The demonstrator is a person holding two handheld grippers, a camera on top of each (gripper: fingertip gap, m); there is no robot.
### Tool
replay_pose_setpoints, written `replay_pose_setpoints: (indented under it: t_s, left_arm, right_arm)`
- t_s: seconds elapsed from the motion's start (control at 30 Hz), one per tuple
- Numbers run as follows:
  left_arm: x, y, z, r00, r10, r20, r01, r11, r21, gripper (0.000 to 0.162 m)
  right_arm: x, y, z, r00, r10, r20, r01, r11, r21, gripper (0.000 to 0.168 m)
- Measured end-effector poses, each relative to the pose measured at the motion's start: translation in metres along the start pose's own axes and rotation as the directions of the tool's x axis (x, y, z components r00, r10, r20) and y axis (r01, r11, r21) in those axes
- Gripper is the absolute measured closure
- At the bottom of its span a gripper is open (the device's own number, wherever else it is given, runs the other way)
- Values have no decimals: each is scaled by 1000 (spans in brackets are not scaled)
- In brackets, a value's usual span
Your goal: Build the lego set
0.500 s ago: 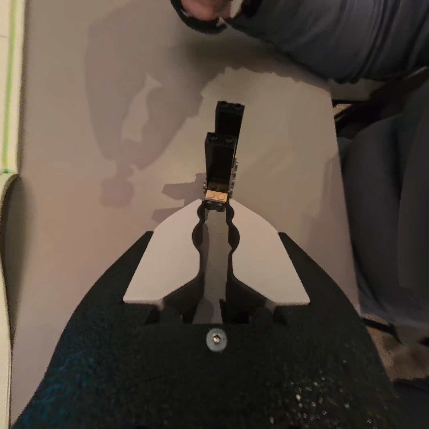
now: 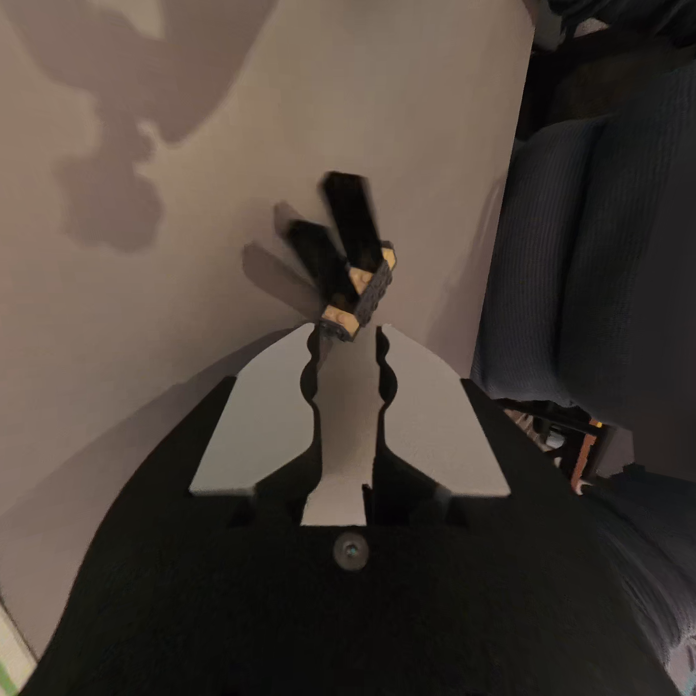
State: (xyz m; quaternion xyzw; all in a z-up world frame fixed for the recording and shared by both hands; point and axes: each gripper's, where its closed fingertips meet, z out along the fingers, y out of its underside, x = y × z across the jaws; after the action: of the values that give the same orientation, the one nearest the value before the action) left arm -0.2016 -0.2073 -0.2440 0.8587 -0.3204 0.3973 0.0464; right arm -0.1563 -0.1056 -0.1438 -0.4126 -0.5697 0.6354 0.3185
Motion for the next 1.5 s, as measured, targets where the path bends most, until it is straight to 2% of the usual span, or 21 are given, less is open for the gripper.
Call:
replay_pose_setpoints:
  t_s: [0.13, 0.23, 0.33, 0.43, 0.47, 0.57, 0.67, 0.77, 0.93, 1.2, 1.37, 1.5]
  left_arm:
    - [-4, -13, -21, 999, -23, -37, 29, 985, 169, 116]
    - [-4, -22, -45, 1000, -16, 27, 3, 908, 420, 104]
    - [9, -26, -60, 965, -50, 258, -136, 745, 653, 93]
    - [19, -18, -54, 852, -249, 460, -233, 608, 759, 89]
    - [20, -15, -45, 814, -303, 496, -247, 592, 767, 87]
    - [12, -6, -18, 680, -411, 607, -261, 639, 724, 79]
    - [6, -11, -3, 622, -453, 639, -262, 649, 714, 77]
    - [-3, -18, 6, 604, -484, 633, -237, 649, 723, 79]
    - [-16, -21, 6, 569, -540, 620, -187, 649, 737, 71]
    - [-18, -26, 12, 536, -506, 676, -207, 698, 686, 85]
    - [-19, -31, 13, 559, -506, 656, -192, 692, 696, 86]
    - [-22, -28, 10, 524, -496, 692, -206, 715, 668, 91]
  right_arm:
    - [2, 3, -1, 1000, 2, -6, -2, 1000, -6, 149]
    - [5, 4, -2, 1000, 8, -18, -8, 1000, -2, 149]
    - [7, 3, -3, 999, 16, -38, -16, 1000, 12, 149]
    - [9, 1, -2, 998, 44, -46, -42, 998, 43, 149]
    - [10, 1, -1, 997, 56, -47, -54, 997, 53, 149]
    - [10, 2, 2, 995, 95, -29, -92, 993, 78, 149]
    - [10, 5, 5, 993, 119, -15, -118, 990, 79, 149]
    - [10, 8, 6, 993, 119, -20, -118, 990, 71, 149]
    - [12, 8, 5, 992, 123, -26, -121, 990, 77, 148]
    - [12, 10, 8, 990, 137, -20, -135, 988, 77, 148]
    - [11, 12, 9, 991, 129, -21, -128, 990, 65, 148]
    - [11, 13, 9, 991, 130, -20, -129, 990, 63, 149]
